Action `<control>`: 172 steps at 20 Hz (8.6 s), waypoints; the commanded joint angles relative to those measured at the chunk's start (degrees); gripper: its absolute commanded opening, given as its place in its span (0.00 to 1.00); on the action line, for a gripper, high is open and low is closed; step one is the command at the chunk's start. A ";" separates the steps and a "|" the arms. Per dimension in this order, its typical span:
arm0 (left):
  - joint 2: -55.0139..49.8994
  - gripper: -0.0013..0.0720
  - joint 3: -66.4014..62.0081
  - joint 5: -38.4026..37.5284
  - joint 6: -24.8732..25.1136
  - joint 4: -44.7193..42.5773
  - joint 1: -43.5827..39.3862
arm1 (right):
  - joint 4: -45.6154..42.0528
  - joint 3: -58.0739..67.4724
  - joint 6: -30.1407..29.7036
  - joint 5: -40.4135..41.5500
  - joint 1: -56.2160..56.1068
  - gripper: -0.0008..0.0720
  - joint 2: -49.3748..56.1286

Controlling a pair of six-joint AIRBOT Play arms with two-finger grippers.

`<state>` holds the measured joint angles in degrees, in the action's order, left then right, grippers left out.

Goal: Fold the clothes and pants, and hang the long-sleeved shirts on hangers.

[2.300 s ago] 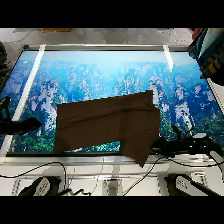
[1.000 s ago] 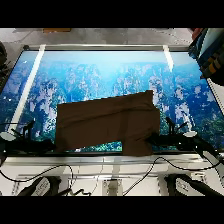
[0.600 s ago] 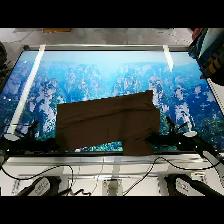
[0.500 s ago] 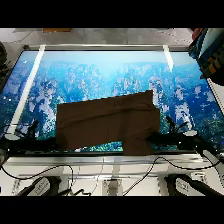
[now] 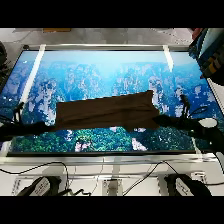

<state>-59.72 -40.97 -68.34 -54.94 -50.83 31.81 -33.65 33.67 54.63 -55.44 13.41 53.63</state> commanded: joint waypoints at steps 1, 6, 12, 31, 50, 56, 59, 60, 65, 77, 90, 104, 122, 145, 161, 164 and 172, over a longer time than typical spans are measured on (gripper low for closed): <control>1.79 0.04 -3.69 5.33 3.43 13.77 -0.39 | 2.60 2.58 2.23 11.39 -3.08 0.03 -3.52; -1.07 0.04 -3.67 29.31 3.37 14.45 -9.68 | 2.75 3.45 3.41 45.09 -16.79 0.03 4.28; -12.07 0.04 -3.69 48.98 3.37 14.45 -22.45 | 1.49 18.75 3.39 46.40 -18.25 0.03 25.70; -15.43 0.91 -5.46 51.23 3.34 14.47 -22.75 | -21.22 28.28 7.69 25.64 -11.96 0.64 34.86; -27.45 0.99 -10.86 27.04 1.90 10.73 -13.97 | -60.96 41.62 18.34 -7.74 -11.98 0.63 34.77; -34.91 0.97 -16.37 28.15 7.87 18.36 -19.28 | -58.21 41.62 18.38 -7.28 -11.98 0.63 34.77; -34.91 0.45 -16.72 33.48 7.85 18.36 -21.73 | -54.66 41.62 18.40 -6.25 -12.00 0.63 34.77; -34.82 0.24 -17.33 33.38 7.85 18.36 -21.84 | -53.05 41.62 18.40 -5.70 -12.02 0.63 34.77; -27.32 0.04 -19.21 31.95 7.80 11.06 -21.79 | -40.79 41.62 18.38 0.22 -12.02 0.42 34.77; 3.06 0.04 -19.21 19.10 -6.43 1.55 -22.12 | -26.97 41.62 32.61 26.49 -36.94 0.03 39.85; 7.63 0.04 -19.17 19.06 -10.51 1.60 -28.20 | -10.71 49.11 34.71 44.06 -62.38 0.03 50.58; -27.19 0.04 -30.49 52.39 -10.47 21.55 -64.41 | -38.49 49.37 34.62 7.30 -18.73 0.03 28.89; -31.85 0.97 -38.27 30.99 -10.27 21.94 -56.52 | -3.45 47.28 7.19 -11.37 -5.42 0.90 49.31; -24.79 0.04 -38.27 16.39 -10.54 -21.99 -45.27 | -9.55 47.89 17.99 2.38 -20.79 0.03 49.72; -5.05 0.04 -38.25 13.03 -10.51 -41.31 -29.22 | -36.94 40.87 42.10 -8.87 43.32 0.03 28.26; -5.05 0.04 -38.25 12.52 -10.51 -41.29 -29.22 | -42.10 31.58 53.35 -6.99 50.62 0.03 25.90; -5.05 0.04 -38.25 12.55 -10.49 -40.68 -29.22 | -45.77 20.96 56.70 -0.35 52.98 0.97 22.86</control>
<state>-64.79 -79.20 -55.68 -65.45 -91.64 2.52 -78.02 56.53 110.04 -56.25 65.56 77.10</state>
